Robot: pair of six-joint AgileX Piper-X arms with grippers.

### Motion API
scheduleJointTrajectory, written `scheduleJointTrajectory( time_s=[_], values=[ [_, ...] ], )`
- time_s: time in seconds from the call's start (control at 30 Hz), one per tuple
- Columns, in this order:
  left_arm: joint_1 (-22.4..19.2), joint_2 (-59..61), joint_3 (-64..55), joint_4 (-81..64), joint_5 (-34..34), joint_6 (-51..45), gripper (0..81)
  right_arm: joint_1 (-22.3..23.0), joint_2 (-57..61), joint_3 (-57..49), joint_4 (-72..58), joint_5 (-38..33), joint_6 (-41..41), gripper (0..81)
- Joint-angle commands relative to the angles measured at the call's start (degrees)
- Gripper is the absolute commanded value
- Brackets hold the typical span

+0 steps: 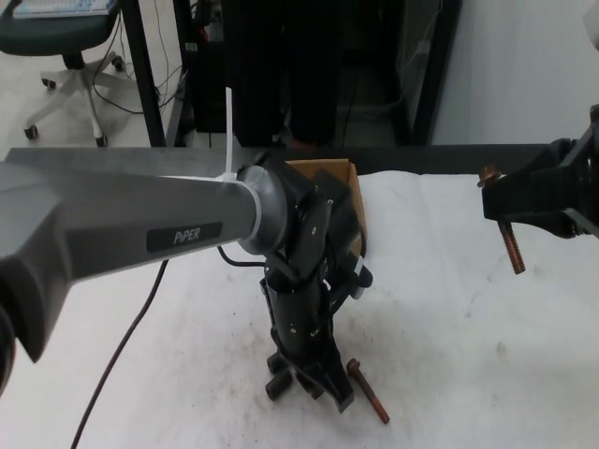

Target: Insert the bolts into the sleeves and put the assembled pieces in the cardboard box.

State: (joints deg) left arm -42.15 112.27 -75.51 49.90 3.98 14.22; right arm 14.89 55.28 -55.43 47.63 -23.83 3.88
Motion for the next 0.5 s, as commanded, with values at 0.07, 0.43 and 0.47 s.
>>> scheduleJointTrajectory(
  time_s=[0.07,0.43,0.47],
  values=[
    [1.12,-0.18,-0.47,0.60,-0.68,-0.08,40.1,-0.18,-0.48,-0.01,0.11,-0.55,0.04,0.8],
    [1.17,-0.18,-0.47,0.60,-0.48,-0.26,40.1,-0.18,-0.48,-0.01,0.11,-0.55,0.04,0.8],
    [1.17,-0.18,-0.47,0.60,-0.48,-0.26,40.1,-0.18,-0.48,-0.01,0.11,-0.55,0.04,0.8]
  ],
)
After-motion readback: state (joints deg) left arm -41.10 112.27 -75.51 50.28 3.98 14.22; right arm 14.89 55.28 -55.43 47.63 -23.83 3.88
